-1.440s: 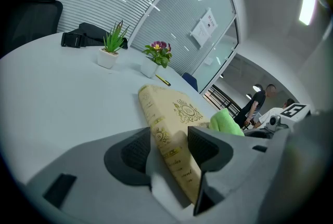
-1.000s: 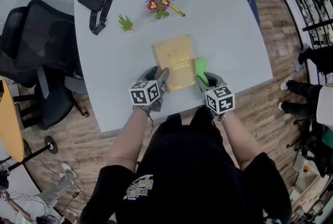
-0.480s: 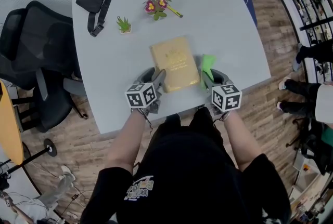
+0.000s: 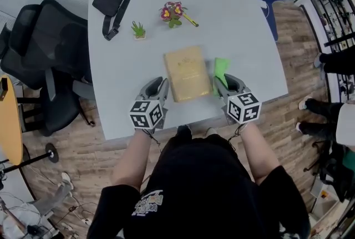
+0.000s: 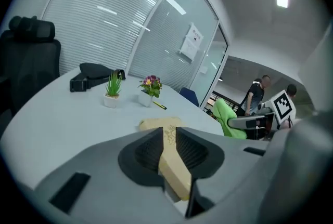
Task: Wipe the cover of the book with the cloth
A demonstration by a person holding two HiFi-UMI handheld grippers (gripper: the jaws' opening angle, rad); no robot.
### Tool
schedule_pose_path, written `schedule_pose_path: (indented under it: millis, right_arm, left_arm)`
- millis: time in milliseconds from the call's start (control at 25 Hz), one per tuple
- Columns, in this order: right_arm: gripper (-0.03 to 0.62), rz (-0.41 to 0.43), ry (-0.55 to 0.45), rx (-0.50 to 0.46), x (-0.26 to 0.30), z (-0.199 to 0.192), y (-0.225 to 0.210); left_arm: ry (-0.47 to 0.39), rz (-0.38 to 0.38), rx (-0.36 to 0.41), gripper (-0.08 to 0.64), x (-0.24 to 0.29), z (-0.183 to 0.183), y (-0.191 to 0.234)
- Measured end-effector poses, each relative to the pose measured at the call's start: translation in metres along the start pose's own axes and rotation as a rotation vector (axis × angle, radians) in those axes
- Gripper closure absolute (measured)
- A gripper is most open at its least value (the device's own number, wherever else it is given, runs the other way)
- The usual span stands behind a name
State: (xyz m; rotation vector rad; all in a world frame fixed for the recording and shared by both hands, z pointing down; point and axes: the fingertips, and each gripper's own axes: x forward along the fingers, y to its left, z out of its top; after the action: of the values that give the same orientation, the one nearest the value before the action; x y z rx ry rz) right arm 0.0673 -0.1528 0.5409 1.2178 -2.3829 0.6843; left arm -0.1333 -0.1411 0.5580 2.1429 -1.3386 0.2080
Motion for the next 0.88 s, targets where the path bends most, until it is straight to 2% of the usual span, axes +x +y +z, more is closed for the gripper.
schedule_pose_path:
  millis: [120,240,400,640,880]
  right_arm:
    - [0.495,0.053,-0.03,-0.022,-0.012,0.011,0.005]
    - [0.495,0.115,-0.076,-0.041,-0.028,0.022,0.007]
    - [0.495,0.192,-0.146,-0.064,-0.058,0.034,0.013]
    - [0.495,0.279,-0.206,-0.11,-0.108,0.042,0.018]
    - [0.495,0.355,-0.212,-0.144,-0.153,0.03,0.018]
  left_arm:
    - [-0.05,0.044,0.032,0.529,-0.018,0.012,-0.014]
    - [-0.094,0.083,0.067,0.552,-0.033,0.02,-0.037]
    - [-0.139,0.121,0.142,0.554,-0.051,0.024,-0.075]
    - [-0.179,0.135,0.2,0.554,-0.071,0.014,-0.141]
    - [-0.226,0.201,0.199,0.554,-0.102,0.0,-0.196]
